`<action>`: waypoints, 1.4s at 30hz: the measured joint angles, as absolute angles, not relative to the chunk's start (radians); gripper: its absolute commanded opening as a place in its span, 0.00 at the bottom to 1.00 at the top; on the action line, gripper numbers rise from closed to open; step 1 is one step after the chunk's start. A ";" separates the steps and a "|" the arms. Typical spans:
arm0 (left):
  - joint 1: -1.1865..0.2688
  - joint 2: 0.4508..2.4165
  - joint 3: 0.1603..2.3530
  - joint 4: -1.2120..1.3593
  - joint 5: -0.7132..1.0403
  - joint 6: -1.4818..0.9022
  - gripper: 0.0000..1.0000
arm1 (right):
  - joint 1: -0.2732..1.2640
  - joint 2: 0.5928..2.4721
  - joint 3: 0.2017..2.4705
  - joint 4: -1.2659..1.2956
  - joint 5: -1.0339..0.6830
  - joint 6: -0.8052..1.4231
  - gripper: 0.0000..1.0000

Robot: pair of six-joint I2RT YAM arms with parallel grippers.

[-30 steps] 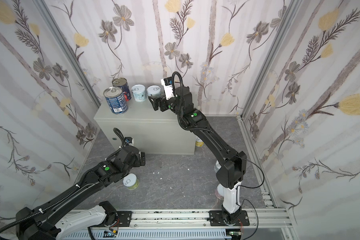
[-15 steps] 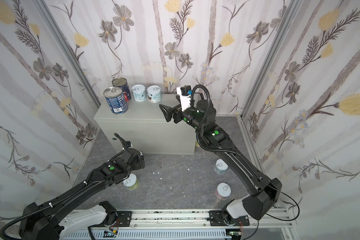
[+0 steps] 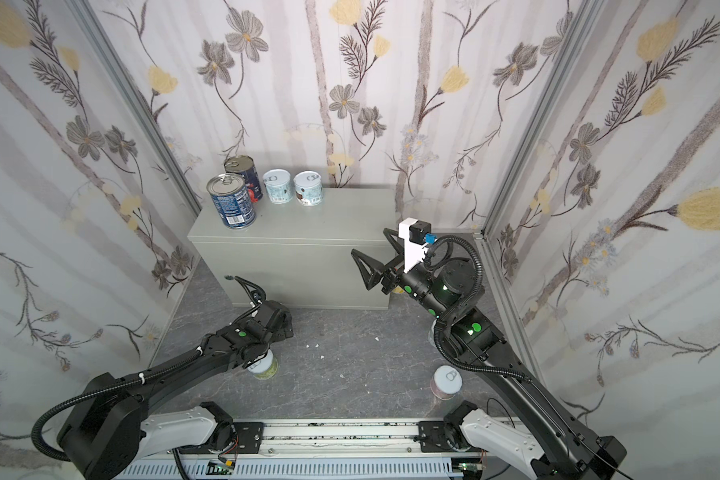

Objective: Place and organize the canned foods onto the counter
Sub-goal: 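Withdraw the right gripper from the cabinet while left gripper lowers toward green-labelled can, then grasp the green-labelled floor can with the left gripper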

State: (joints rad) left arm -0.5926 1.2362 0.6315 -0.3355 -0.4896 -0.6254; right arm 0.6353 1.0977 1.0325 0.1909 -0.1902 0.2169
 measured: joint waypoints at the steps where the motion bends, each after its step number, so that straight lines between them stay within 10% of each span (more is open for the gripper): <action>1: -0.584 1.246 0.632 -0.334 -0.491 -0.630 1.00 | 0.635 1.082 1.011 0.191 -0.183 0.224 1.00; 42: -0.782 1.135 0.443 -0.527 -0.477 -1.050 1.00 | 0.642 0.953 0.875 0.175 -0.076 0.306 1.00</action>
